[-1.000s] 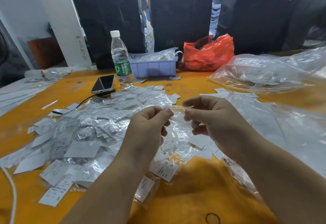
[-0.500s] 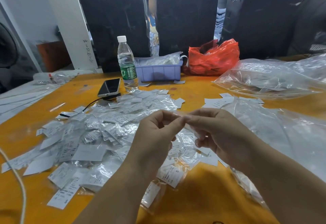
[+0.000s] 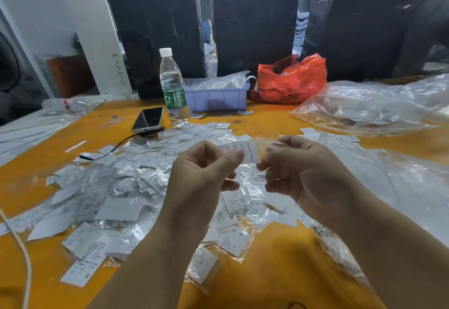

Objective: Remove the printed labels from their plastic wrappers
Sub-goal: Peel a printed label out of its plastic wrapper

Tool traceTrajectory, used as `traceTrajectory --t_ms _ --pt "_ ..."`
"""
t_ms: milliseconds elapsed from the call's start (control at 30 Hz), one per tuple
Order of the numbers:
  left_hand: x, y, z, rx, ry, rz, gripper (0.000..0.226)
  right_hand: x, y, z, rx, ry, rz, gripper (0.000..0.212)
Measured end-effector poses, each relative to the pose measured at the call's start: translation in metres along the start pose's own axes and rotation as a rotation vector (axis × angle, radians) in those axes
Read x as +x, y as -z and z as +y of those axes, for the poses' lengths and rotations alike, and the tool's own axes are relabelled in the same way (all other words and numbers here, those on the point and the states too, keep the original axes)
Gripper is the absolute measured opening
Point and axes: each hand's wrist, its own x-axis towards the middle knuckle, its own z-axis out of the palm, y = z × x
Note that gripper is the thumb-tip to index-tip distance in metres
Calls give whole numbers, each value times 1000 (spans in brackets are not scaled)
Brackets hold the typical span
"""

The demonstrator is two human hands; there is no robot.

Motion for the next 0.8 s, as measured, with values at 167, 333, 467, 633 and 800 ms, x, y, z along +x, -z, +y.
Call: traceTrajectory --t_ms 167,333,467,633,800 --pt "2 3 -5 50 -4 20 41 0 1 2 -25 18 0 9" --pt "2 2 -6 15 12 28 30 0 1 4 -45 42 -33 7" --pt "1 -1 -7 8 48 7 24 -1 -1 5 -47 31 -54 22" --pt "1 -3 -11 -3 47 -86 23 -3 -6 9 -106 -9 -115 22" --pt "4 1 -13 -102 78 -231 19 -4 -6 9 -117 -22 -90 11"
